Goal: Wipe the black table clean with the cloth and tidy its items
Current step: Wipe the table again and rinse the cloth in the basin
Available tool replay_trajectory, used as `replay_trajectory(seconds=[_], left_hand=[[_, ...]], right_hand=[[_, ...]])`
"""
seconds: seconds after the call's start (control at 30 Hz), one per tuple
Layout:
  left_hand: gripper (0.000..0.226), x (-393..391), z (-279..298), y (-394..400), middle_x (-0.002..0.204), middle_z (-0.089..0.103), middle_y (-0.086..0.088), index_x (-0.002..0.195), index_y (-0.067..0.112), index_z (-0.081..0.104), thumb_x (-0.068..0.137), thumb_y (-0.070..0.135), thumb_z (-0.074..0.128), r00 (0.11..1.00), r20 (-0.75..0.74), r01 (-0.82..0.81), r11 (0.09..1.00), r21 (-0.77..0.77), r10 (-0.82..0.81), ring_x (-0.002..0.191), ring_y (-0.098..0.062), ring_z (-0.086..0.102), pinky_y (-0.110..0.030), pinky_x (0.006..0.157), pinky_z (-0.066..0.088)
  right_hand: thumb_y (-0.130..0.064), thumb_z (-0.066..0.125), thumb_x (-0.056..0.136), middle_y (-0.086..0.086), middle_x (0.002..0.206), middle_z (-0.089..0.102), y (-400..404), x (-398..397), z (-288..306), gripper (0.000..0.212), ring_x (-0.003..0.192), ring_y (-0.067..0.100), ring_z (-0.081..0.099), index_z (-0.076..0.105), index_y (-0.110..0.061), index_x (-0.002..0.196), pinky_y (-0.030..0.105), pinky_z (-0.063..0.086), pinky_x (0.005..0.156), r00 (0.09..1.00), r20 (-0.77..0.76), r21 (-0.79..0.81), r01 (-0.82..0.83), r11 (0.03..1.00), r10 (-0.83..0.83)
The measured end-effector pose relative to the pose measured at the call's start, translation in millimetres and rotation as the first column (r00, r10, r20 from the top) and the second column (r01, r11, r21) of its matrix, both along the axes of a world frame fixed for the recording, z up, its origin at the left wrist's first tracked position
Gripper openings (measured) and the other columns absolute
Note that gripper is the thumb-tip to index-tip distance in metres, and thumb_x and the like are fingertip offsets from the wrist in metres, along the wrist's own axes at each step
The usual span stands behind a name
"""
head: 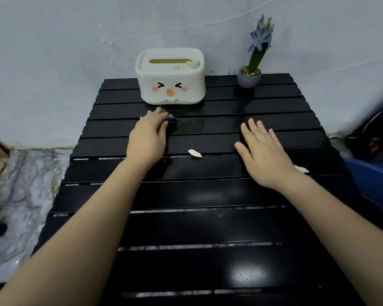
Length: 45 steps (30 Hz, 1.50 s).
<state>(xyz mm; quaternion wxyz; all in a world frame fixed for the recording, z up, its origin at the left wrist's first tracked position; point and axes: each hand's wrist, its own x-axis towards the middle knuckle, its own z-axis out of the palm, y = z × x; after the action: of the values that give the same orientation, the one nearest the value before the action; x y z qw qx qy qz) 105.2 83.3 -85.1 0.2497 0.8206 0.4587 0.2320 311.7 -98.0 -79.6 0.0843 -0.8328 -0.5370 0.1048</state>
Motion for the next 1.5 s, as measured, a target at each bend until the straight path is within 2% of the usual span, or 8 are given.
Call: replay_trajectory(seconds=[0.13, 0.33, 0.5, 0.73, 0.87, 1.17, 1.33, 1.5], left_hand=[[0.026, 14, 9, -44, 0.133, 0.064, 0.007, 0.116, 0.028, 0.069, 0.099, 0.018, 0.053, 0.984, 0.007, 0.18, 0.982, 0.056, -0.18, 0.128, -0.016, 0.055, -0.016, 0.096, 0.034], [0.029, 18, 10, -142, 0.125, 0.069, 0.002, 0.126, 0.023, 0.067, 0.1, 0.018, 0.054, 0.904, 0.142, 0.415, 0.908, -0.061, -0.404, 0.126, -0.01, 0.057, -0.027, 0.114, 0.037], [0.024, 16, 43, -138, 0.105, 0.071, 0.007, 0.119, 0.014, 0.067, 0.099, 0.008, 0.055, 0.86, 0.496, 0.333, 0.864, -0.377, -0.115, 0.084, 0.017, 0.063, -0.004, 0.078, 0.046], [0.032, -59, 12, -109, 0.139, 0.059, -0.008, 0.127, 0.02, 0.064, 0.1, 0.024, 0.047, 0.975, 0.054, -0.212, 0.977, -0.033, 0.214, 0.132, -0.026, 0.051, -0.038, 0.112, 0.038], [0.039, -57, -6, -128, 0.151, 0.04, -0.02, 0.138, 0.005, 0.052, 0.101, 0.019, 0.044, 0.968, -0.09, -0.222, 0.969, 0.108, 0.232, 0.139, -0.044, 0.033, -0.055, 0.114, 0.028], [0.05, 63, -5, -216, 0.157, 0.027, -0.026, 0.147, -0.001, 0.035, 0.1, 0.012, 0.042, 0.982, -0.187, 0.024, 0.997, 0.08, -0.009, 0.143, -0.044, 0.027, -0.051, 0.119, 0.021], [0.046, 105, 12, -249, 0.158, 0.034, -0.011, 0.148, 0.011, 0.041, 0.102, 0.014, 0.044, 0.94, 0.026, 0.341, 0.939, -0.039, -0.34, 0.147, -0.027, 0.031, -0.036, 0.122, 0.023], [0.038, 87, 33, -183, 0.143, 0.055, -0.011, 0.137, 0.011, 0.057, 0.1, 0.016, 0.049, 0.934, 0.349, 0.108, 0.992, -0.068, -0.078, 0.134, -0.021, 0.052, -0.031, 0.115, 0.036]], right_hand=[[-0.038, 0.024, 0.107, 0.008, 0.167, 0.008, -7, -1, 5, 0.058, 0.154, 0.022, 0.001, 0.016, -0.012, 0.159, 0.037, 0.0, 0.124, 0.999, -0.033, -0.01, -0.009, 1.0, 0.009], [-0.031, 0.028, 0.108, 0.009, 0.166, 0.018, -34, -11, 19, 0.053, 0.154, 0.023, 0.009, 0.025, -0.008, 0.156, 0.039, 0.004, 0.123, 1.0, -0.027, 0.005, -0.003, 1.0, 0.003], [-0.031, 0.029, 0.108, 0.008, 0.164, 0.022, -98, -34, 31, 0.053, 0.154, 0.022, 0.012, 0.028, -0.008, 0.155, 0.035, 0.003, 0.123, 0.998, -0.046, 0.061, 0.057, 0.997, -0.054], [-0.043, 0.025, 0.104, 0.008, 0.166, 0.014, -190, -61, 30, 0.063, 0.154, 0.02, 0.004, 0.021, -0.009, 0.157, 0.039, 0.001, 0.125, 0.966, -0.037, 0.019, 0.256, 0.967, -0.255], [-0.05, 0.023, 0.102, 0.011, 0.167, 0.01, -217, -61, 24, 0.071, 0.154, 0.023, 0.001, 0.017, -0.007, 0.158, 0.042, 0.001, 0.125, 0.932, 0.003, -0.021, 0.363, 0.932, -0.363], [-0.055, 0.014, 0.099, 0.009, 0.167, 0.008, -227, -57, 17, 0.076, 0.154, 0.02, -0.001, 0.015, -0.008, 0.158, 0.038, -0.002, 0.125, 0.942, -0.001, 0.021, 0.335, 0.942, -0.335], [-0.055, 0.017, 0.099, 0.01, 0.166, 0.013, -228, -55, 14, 0.075, 0.154, 0.021, 0.005, 0.021, -0.007, 0.157, 0.04, 0.003, 0.125, 0.943, 0.017, 0.05, 0.331, 0.942, -0.332], [-0.054, 0.018, 0.1, 0.006, 0.167, 0.01, -233, -53, 15, 0.073, 0.154, 0.017, 0.0, 0.018, -0.01, 0.158, 0.037, 0.001, 0.125, 0.945, -0.027, 0.048, 0.328, 0.944, -0.327]])
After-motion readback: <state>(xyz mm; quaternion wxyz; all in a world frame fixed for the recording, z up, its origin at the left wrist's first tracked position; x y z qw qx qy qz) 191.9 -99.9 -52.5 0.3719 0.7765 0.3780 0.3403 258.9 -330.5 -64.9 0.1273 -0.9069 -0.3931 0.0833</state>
